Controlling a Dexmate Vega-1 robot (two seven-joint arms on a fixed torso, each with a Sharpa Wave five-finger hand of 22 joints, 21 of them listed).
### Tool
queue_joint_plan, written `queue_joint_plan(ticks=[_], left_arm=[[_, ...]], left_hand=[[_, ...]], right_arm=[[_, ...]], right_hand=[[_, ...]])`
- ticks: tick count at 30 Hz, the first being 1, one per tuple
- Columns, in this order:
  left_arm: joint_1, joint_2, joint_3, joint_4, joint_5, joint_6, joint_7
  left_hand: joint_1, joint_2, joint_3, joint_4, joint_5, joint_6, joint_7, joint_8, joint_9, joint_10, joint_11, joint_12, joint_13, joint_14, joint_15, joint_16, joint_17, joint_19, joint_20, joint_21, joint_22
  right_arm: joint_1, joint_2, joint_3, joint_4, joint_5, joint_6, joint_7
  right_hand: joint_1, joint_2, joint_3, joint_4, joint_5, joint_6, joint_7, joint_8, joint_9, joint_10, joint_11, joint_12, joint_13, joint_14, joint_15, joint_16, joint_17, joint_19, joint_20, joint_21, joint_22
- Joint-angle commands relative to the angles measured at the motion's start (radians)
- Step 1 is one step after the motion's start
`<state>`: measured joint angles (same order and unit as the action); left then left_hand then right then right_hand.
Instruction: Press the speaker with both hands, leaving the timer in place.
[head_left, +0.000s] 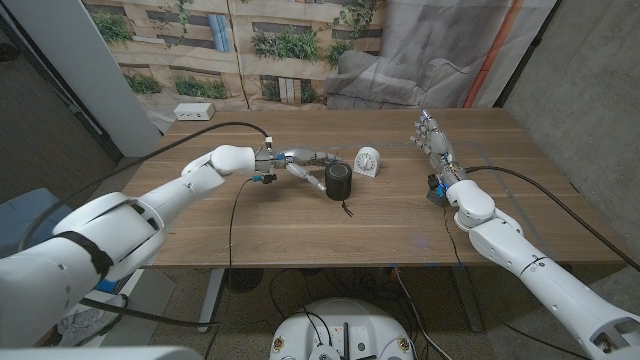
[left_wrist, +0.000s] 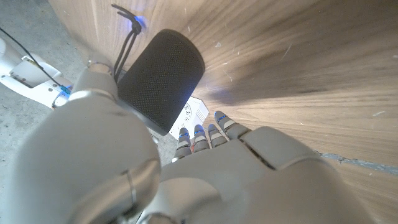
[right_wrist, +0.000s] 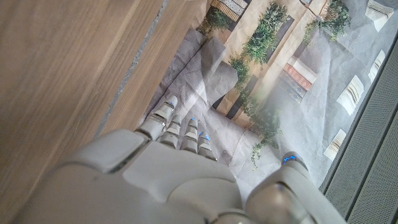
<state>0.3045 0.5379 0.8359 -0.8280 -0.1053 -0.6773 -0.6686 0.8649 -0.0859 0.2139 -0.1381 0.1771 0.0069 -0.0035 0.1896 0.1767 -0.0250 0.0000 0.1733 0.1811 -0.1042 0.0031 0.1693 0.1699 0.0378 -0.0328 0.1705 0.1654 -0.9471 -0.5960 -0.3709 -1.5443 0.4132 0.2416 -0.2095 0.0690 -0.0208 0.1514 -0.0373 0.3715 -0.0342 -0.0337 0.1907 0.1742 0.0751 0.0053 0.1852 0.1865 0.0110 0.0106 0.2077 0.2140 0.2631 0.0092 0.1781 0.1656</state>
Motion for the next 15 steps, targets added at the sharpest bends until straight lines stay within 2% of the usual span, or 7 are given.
queue_joint_plan(ticks=[1,6,11,15], left_arm=[[0.047,0.076,-0.060,-0.135,-0.104,0.129,-0.120],[0.096,0.121,-0.101,-0.217,-0.132,0.183,-0.084],[0.198,0.172,-0.166,-0.341,-0.183,0.253,0.020],[0.261,0.206,-0.205,-0.414,-0.223,0.295,0.067]], left_hand=[[-0.014,0.012,0.000,0.010,0.001,-0.017,-0.002,-0.001,0.000,-0.027,-0.004,-0.003,-0.001,-0.016,-0.004,0.000,0.002,-0.019,-0.062,0.004,0.004],[-0.031,0.025,0.000,0.019,0.002,-0.027,0.000,-0.003,0.000,-0.035,-0.007,-0.001,-0.002,-0.018,-0.006,0.003,0.002,-0.029,-0.066,0.004,0.005],[-0.066,0.049,-0.002,0.034,0.005,-0.047,0.001,-0.007,0.000,-0.067,0.000,-0.002,-0.003,-0.040,-0.002,0.001,0.002,-0.056,-0.066,0.003,0.005],[-0.084,0.058,-0.004,0.040,0.005,-0.052,0.008,-0.007,0.000,-0.078,0.007,-0.001,-0.004,-0.046,0.004,0.002,0.001,-0.068,-0.062,0.003,0.004]], right_arm=[[0.018,0.007,-0.008,0.001,-0.008,-0.017,-0.006],[0.030,0.010,-0.012,0.008,-0.004,-0.020,0.002],[0.041,0.015,-0.016,0.013,-0.008,-0.027,-0.003],[0.049,0.025,-0.015,0.026,0.005,-0.022,0.005]], right_hand=[[-0.005,-0.004,-0.004,-0.001,0.003,-0.007,0.004,-0.002,0.003,-0.006,-0.001,0.003,0.000,0.001,0.005,-0.001,0.003,0.000,0.000,0.005,0.001],[-0.011,-0.002,-0.007,0.003,0.002,-0.007,0.009,-0.003,0.003,-0.006,0.000,0.004,0.000,-0.002,0.001,0.000,0.004,-0.018,-0.008,-0.001,0.001],[-0.023,0.002,-0.014,0.012,0.001,-0.004,0.022,-0.002,0.002,0.003,-0.002,0.007,-0.001,0.000,-0.009,0.002,0.006,-0.058,-0.024,-0.009,0.001],[-0.027,0.003,-0.016,0.014,0.001,-0.004,0.030,-0.002,0.002,0.006,-0.003,0.008,-0.001,0.003,-0.008,0.004,0.006,-0.066,-0.027,-0.009,0.001]])
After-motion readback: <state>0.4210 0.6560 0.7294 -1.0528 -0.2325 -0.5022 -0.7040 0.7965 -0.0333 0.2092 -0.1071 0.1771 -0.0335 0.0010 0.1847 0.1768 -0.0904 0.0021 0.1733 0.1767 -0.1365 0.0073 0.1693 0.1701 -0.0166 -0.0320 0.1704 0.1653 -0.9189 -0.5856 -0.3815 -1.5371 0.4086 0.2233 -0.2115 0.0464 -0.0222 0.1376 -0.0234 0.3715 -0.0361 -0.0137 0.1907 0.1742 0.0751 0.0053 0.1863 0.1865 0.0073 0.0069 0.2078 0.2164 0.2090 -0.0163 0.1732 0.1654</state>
